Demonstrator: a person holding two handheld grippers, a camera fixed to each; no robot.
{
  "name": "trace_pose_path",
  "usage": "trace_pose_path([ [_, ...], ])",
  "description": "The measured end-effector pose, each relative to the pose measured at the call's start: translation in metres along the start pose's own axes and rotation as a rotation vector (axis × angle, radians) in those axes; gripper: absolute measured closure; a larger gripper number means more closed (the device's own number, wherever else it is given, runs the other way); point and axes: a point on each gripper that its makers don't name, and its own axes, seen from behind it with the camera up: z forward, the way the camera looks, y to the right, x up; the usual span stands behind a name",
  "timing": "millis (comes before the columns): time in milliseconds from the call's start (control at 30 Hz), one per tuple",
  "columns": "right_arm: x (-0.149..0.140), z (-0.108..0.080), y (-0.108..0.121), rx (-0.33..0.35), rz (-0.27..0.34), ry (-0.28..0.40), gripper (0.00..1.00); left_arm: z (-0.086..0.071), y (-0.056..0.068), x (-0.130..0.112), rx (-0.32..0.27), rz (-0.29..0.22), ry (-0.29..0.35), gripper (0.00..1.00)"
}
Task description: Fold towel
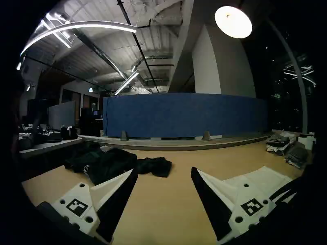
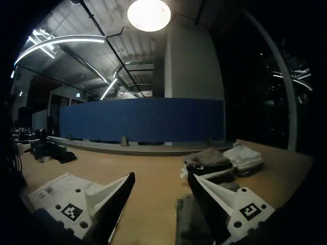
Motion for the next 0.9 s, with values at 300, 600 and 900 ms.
trace_pose_path([
  [300, -0.0003, 0.0003, -0.0001, 0.000, 0.000, 0.000, 0.00, -0.0012, 0.0021, 0.0002, 0.000, 0.000, 0.000, 0.04],
  [600, -0.0002, 0.0002, -0.0002, 0.000, 0.000, 0.000, 0.00, -0.0014, 0.0018, -0.0004, 0.000, 0.000, 0.000, 0.04],
  [900, -0.0003, 0.0000, 0.0002, 0.000, 0.000, 0.000, 0.00, -0.0012, 0.0016, -0.0002, 0.000, 0.000, 0.000, 0.04],
])
